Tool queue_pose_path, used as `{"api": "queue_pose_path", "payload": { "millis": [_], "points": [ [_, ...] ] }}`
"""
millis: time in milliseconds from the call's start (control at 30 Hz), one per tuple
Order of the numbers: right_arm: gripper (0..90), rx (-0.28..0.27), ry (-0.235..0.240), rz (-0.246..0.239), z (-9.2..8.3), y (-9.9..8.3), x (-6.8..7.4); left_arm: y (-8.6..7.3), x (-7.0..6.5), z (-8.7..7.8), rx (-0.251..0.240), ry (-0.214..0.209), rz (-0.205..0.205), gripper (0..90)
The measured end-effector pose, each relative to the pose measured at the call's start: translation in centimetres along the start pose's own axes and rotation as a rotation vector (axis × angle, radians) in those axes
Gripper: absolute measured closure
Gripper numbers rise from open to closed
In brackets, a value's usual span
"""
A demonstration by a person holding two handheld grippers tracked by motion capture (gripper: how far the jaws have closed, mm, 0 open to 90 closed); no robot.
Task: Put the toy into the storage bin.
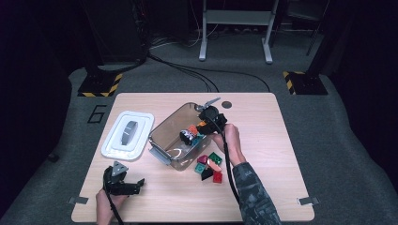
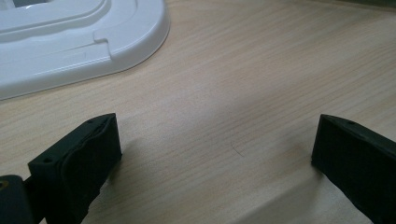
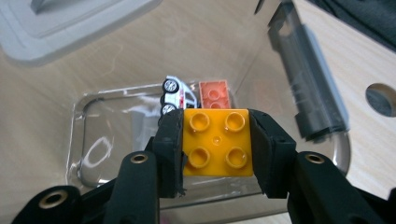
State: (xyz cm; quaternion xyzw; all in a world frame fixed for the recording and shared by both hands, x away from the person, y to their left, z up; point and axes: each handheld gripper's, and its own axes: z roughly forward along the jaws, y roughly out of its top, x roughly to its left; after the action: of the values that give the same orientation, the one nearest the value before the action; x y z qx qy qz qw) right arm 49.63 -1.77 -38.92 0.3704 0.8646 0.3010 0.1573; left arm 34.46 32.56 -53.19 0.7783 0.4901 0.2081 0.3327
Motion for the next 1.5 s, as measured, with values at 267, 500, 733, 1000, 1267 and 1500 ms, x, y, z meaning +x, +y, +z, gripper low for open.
{"api": "queue_pose_path", "payload": {
  "millis": [267,500,733,1000,1267,1500],
  "points": [
    [57.3,0.015,0.009,-0.008,-0.2,-0.5,0.0,0.0,0.0,0.0,0.000,0.000,0.000,1.1],
    [51.5,0.027,0.000,-0.018,-0.7,-0.8,-0.1,0.0,0.0,0.0,0.000,0.000,0.000,1.1],
    [33.4,-0.035,-0.003,0.019,-2.1,-1.5,0.0,0.0,0.0,0.0,0.000,0.000,0.000,1.1],
    [16.3,-0.122,-0.021,0.043,-4.5,-2.8,-0.1,0.0,0.0,0.0,0.000,0.000,0.000,1.1],
    [14.2,-0.126,-0.028,0.074,-4.9,-6.0,-0.2,0.0,0.0,0.0,0.000,0.000,0.000,1.1],
    [14.4,-0.079,-0.011,0.123,-3.0,-9.3,-0.8,0.0,0.0,0.0,0.000,0.001,0.000,1.1]
  ]
}}
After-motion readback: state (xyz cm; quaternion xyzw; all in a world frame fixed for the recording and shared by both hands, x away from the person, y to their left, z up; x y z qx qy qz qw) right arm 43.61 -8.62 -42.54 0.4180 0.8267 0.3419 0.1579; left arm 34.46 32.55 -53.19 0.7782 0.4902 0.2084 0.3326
